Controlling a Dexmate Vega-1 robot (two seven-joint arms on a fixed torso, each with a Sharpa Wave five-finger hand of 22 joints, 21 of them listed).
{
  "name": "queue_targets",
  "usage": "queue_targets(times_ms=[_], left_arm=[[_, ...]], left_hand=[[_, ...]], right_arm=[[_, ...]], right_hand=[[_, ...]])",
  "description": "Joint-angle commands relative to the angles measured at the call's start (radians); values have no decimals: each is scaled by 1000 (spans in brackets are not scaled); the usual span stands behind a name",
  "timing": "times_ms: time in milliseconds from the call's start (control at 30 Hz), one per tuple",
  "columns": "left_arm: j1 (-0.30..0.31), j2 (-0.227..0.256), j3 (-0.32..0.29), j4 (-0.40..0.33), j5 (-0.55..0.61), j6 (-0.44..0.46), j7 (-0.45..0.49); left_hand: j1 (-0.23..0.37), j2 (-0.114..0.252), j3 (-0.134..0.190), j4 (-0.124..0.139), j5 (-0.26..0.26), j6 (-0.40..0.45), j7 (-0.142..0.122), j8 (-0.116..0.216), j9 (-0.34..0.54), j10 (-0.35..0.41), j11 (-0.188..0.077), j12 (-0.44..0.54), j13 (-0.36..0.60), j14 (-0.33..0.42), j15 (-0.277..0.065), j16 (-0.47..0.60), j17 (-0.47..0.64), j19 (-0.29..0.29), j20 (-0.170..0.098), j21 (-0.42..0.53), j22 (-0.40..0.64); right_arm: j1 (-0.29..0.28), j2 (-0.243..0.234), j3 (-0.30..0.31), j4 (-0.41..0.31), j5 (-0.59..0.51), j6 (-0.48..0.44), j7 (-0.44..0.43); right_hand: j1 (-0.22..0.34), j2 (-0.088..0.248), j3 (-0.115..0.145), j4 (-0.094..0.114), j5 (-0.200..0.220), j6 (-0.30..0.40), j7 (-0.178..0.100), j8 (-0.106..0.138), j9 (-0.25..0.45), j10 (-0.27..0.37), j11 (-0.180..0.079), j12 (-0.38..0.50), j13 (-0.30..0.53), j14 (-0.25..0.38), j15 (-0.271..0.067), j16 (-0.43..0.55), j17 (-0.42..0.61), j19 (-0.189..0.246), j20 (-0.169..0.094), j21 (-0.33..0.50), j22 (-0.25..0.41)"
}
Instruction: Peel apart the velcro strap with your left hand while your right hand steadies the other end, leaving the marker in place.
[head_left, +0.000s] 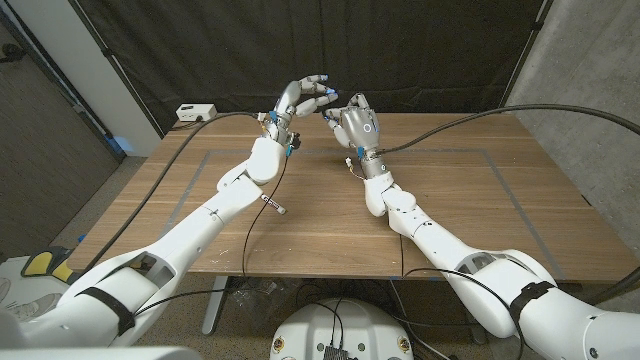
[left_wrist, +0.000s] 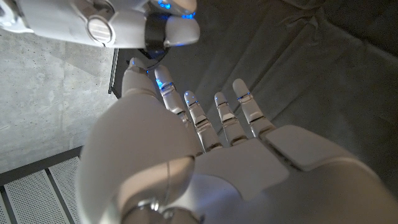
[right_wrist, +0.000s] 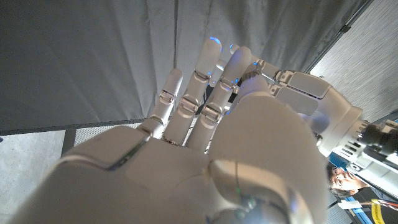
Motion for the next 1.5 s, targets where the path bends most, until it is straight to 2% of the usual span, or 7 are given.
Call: queue_targets(times_ms=[33, 167, 467, 733, 833, 1133, 1500], left_arm=[[10, -9, -1, -11, -6, 16, 17], [11, -17, -1, -1, -18, 6, 18], [19, -28, -6, -1, -21, -4, 38], [42, -59, -16, -19, 9, 35, 128], [57, -78, -22, -33, 15, 68, 172], [94, -130, -32, -58, 44, 125, 314], [115, -132, -24, -89, 55, 136, 351]], left_hand=[[7, 24, 10, -2, -6, 21, -1, 1, 0, 22, 0, 7, 1, 12, -122, 8, 6, 6, 4, 11, 3], [16, 36, 15, -2, -14, 10, -21, -15, 0, 26, 0, 6, 2, 13, -120, 8, 8, 8, 6, 16, 3], [42, 108, 56, 9, -52, 93, 19, -18, 2, 56, 2, 7, 2, 26, -128, 12, 16, 5, 3, 34, 5], [86, 116, 101, 0, -92, 118, 109, -24, 18, 67, 1, 5, 7, 41, -147, 12, 22, 26, -29, 58, 2], [122, 116, 141, -9, -121, 122, 167, -10, 48, 64, 1, 4, 12, 43, -166, 4, 26, 32, -47, 74, 0], [160, 111, 199, -17, -140, 147, 227, 23, 88, 80, 2, 25, 23, 60, -173, -11, 31, 52, -75, 104, 0], [166, 103, 221, -19, -139, 152, 242, 34, 106, 90, 2, 37, 30, 63, -174, -22, 31, 57, -85, 117, -1]], right_arm=[[-16, -12, 3, -26, -12, 2, 0], [-18, -12, 5, -28, -9, 7, 0], [-22, -10, 11, -25, 4, 15, 0], [-34, 5, 42, -31, 15, 47, 0], [-45, 32, 84, -32, 19, 76, 0], [-93, 150, 264, -52, -44, 136, 0], [-143, 310, 459, -109, -132, 122, 0]], right_hand=[[-10, 1, 7, -2, -2, -4, 0, 6, 4, 0, -3, -6, 5, -8, -63, 8, 3, -3, -121, 1, 0], [-10, 2, 8, -2, -2, -3, 0, 7, 4, -1, -3, -6, 7, -7, -63, 9, 4, -4, -122, 1, 0], [-10, 2, 12, -3, -3, -6, 0, 8, 4, -5, -3, -10, 8, -11, -63, 7, 3, -3, -123, -1, 0], [-11, 1, 15, -3, -4, -5, 0, 9, 5, -5, -3, -12, 9, -12, -63, 8, 4, -4, -123, -2, 0], [-11, 0, 16, -3, -4, -3, 1, 10, 5, -3, -3, -11, 11, -13, -63, 8, 4, -4, -121, -1, 1], [-13, -16, 11, -10, 7, 35, 5, 20, 3, 19, 4, 8, 32, -11, -63, 19, 17, -13, -104, 10, 5], [24, -22, 18, -34, 29, 51, 56, 19, 1, 14, 34, 17, 52, -27, -62, 25, 22, -49, -72, 40, 15]])
